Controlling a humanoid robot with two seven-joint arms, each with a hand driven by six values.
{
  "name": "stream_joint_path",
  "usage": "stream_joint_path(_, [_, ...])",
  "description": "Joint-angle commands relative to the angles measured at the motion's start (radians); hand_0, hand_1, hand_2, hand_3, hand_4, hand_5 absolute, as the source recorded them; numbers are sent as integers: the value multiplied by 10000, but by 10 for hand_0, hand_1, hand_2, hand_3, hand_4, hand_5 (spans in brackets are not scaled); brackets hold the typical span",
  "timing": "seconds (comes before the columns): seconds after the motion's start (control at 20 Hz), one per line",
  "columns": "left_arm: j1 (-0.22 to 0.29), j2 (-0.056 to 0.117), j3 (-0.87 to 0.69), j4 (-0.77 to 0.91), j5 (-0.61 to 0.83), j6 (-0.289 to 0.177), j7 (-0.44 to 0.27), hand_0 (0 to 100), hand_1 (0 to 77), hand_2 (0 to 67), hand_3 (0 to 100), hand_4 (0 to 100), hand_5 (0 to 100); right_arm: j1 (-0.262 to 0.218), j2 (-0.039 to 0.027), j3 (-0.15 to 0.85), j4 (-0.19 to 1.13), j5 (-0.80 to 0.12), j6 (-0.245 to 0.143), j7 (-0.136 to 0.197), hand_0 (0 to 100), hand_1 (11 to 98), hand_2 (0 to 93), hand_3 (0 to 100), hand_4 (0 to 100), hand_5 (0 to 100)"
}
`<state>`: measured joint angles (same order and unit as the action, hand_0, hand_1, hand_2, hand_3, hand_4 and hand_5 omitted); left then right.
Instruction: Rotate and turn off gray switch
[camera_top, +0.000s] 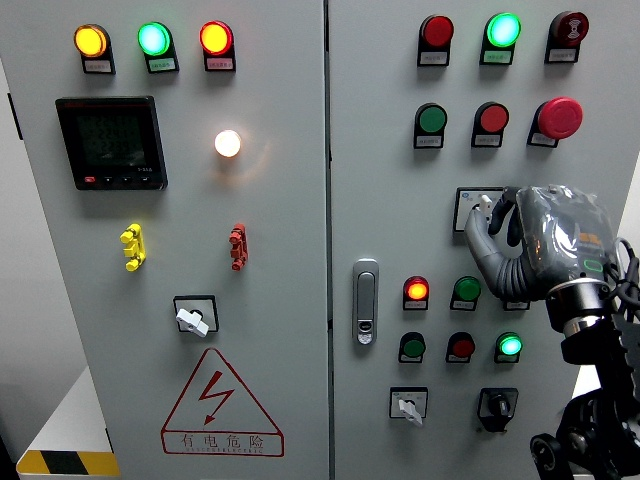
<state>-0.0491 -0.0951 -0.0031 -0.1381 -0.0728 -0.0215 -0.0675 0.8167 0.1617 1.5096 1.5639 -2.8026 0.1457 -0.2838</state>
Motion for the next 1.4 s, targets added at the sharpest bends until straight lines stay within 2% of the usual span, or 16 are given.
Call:
stream_joint_path(0.0, [0,-1,0,0,7,0,0,0,0,132,183,95,118,-36,9,14,38,15,-15,0,695,283,684,857,1000,946])
stream_joint_path(0.2, [0,15,0,0,-9,0,0,0,0,132,183,95,118,-159,9,14,421,107,-259,61,722,258,634,856,995,934])
stream_joint_path(0.35, [16,0,0,0,7,0,0,0,0,132,183,95,118,-358,9,45,758,168,-398,199,724,257,610,865,860,916])
stream_joint_path(0.5, [0,-1,0,0,-9,0,0,0,0,132,183,95,118,-664,-6,136,1249,153,-566,765,720,265,575,870,787,909])
stream_joint_path(0.6, [0,15,0,0,7,0,0,0,0,132,183,95,118,-834,-6,198,1495,153,-689,874,716,267,568,863,715,889])
stream_joint_path(0.8, [0,0,0,0,7,0,0,0,0,132,183,95,118,-1247,-6,275,2230,168,-705,890,695,293,549,756,640,843])
stream_joint_path(0.9, [0,-1,0,0,7,0,0,0,0,132,183,95,118,-1492,-6,260,2674,184,-720,890,686,303,507,705,567,802])
stream_joint_path(0.95, [0,15,0,0,7,0,0,0,0,132,183,95,118,-1570,-21,244,2783,199,-720,890,679,313,470,643,514,776])
stream_joint_path(1.0, [0,0,0,0,-9,0,0,0,0,132,183,95,118,-1601,-6,214,2891,229,-720,920,674,319,413,570,460,740])
stream_joint_path(1.05, [16,15,0,0,7,0,0,0,0,132,183,95,118,-1738,-21,198,3028,245,-781,981,670,321,393,542,427,712])
stream_joint_path(1.15, [0,-1,0,0,7,0,0,0,0,132,183,95,118,-2014,-21,183,3365,245,-797,1150,654,331,330,441,335,600])
stream_joint_path(1.35, [16,15,0,0,7,0,0,0,0,132,183,95,118,-2459,-21,167,3872,245,-812,1181,637,344,261,345,234,475])
